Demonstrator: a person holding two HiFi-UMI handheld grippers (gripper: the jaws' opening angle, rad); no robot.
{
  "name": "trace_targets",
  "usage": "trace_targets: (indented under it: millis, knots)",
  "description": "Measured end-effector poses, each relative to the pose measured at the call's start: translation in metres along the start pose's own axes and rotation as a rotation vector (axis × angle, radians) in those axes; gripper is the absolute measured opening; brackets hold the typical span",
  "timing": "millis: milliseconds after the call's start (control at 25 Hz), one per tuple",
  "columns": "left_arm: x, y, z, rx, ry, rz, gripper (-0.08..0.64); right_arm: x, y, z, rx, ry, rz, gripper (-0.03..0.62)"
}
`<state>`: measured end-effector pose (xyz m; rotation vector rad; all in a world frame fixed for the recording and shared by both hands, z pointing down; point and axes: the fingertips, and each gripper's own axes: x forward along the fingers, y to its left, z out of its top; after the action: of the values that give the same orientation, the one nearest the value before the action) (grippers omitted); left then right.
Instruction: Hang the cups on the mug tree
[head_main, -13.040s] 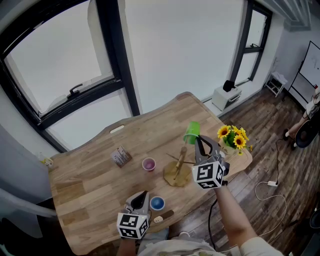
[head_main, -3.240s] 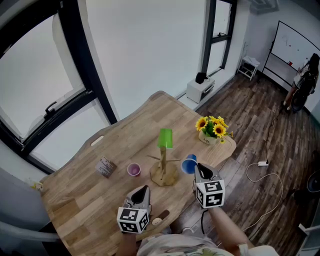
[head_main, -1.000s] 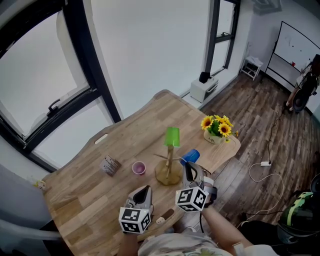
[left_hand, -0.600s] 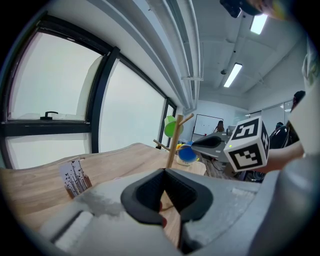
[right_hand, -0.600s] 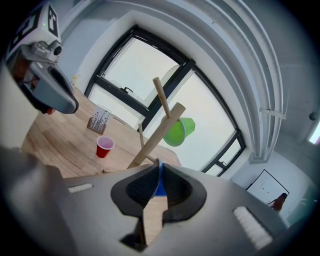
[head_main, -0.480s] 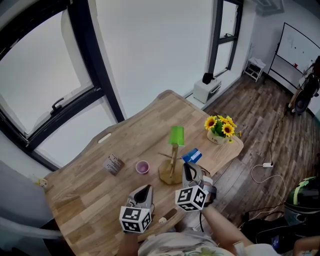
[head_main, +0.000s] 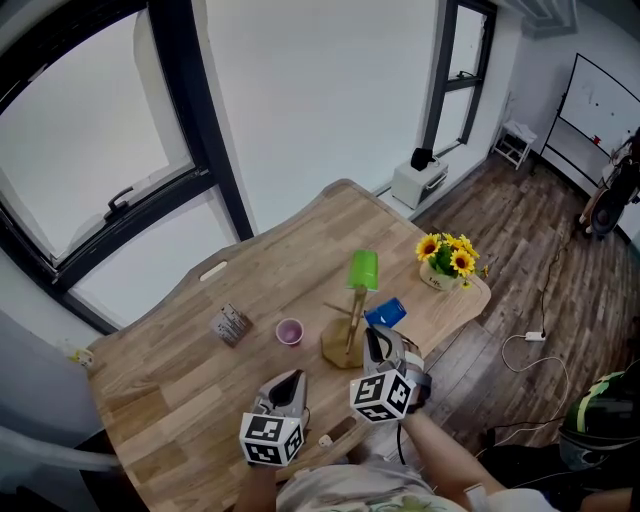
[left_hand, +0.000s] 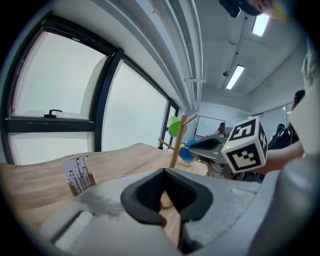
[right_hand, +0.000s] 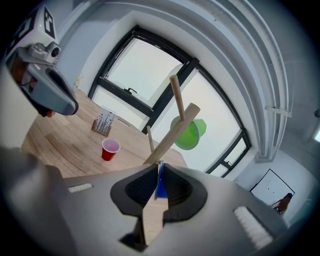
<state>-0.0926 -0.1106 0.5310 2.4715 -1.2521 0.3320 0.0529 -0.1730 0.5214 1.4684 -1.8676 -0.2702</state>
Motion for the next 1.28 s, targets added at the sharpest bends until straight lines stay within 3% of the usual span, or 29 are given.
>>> trace_targets:
  millis: [520,680,840,1120,1280]
  knots:
    - [-0.001,0.005,-0.006,-0.012,0.004,-0.005,0.0,0.005,0.012,-0.003,0.058,0.013,0.04,0.041]
    - [0.0,0.006,-0.007,-0.014,0.006,-0.009,0.0,0.002,0.015,-0.003,0.107,0.0,0.063,0.106]
    - [0.0,0.006,-0.007,-0.015,0.003,-0.011,0.002,-0.008,0.014,0.004,0.162,-0.04,0.093,0.121]
    - [-0.002,0.006,-0.004,-0.022,-0.006,-0.016,0.0,-0.033,0.003,0.014,0.273,-0.09,0.114,0.117]
    - [-0.004,0.005,-0.002,-0.04,-0.018,-0.019,0.0,-0.048,-0.005,0.019,0.309,-0.134,0.1,0.04]
